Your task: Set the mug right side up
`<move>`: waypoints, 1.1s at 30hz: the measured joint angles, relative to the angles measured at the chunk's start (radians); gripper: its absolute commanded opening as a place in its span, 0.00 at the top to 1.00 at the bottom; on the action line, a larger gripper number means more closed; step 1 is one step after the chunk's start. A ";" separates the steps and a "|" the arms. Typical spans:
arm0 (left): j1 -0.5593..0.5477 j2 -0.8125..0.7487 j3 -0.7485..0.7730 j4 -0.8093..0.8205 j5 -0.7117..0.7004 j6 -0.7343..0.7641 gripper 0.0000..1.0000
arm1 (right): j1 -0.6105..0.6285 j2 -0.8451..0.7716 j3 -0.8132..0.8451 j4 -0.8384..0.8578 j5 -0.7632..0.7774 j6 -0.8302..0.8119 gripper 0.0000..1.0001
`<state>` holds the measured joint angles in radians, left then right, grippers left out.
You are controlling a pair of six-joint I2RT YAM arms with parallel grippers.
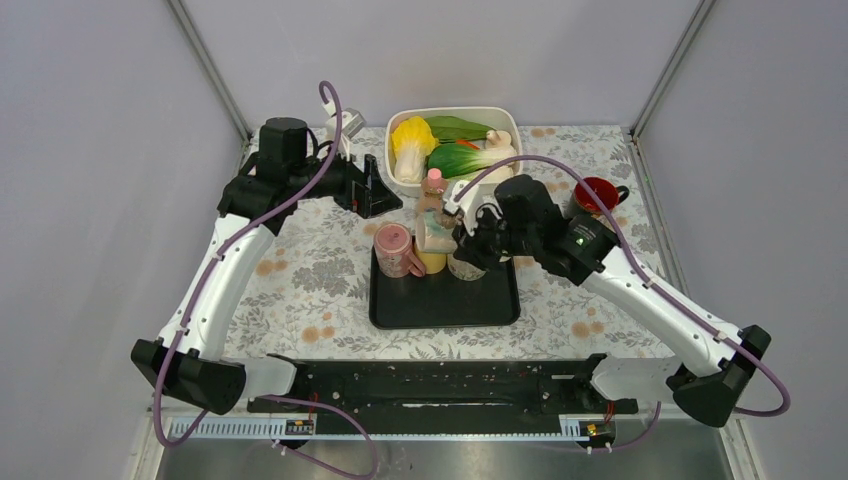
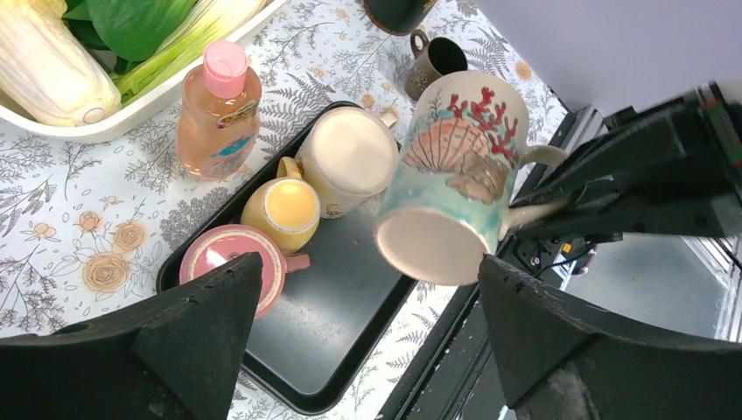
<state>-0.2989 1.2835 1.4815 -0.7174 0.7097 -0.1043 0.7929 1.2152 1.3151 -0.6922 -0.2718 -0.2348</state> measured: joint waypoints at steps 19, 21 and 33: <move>-0.193 0.111 0.155 -0.121 -0.214 0.074 0.04 | 0.465 0.058 -0.134 -0.031 0.592 -0.594 1.00; -0.227 0.135 0.190 -0.127 -0.257 0.070 0.03 | 0.510 0.078 -0.166 0.001 0.648 -0.644 1.00; -0.427 0.237 0.218 -0.189 -0.430 0.101 0.16 | 0.618 0.138 -0.301 0.209 0.889 -0.849 1.00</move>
<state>-0.7258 1.5208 1.6993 -0.9066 0.2802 -0.0029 1.4109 1.3537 1.0145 -0.4835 0.6174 -1.0840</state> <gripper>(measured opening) 0.913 0.268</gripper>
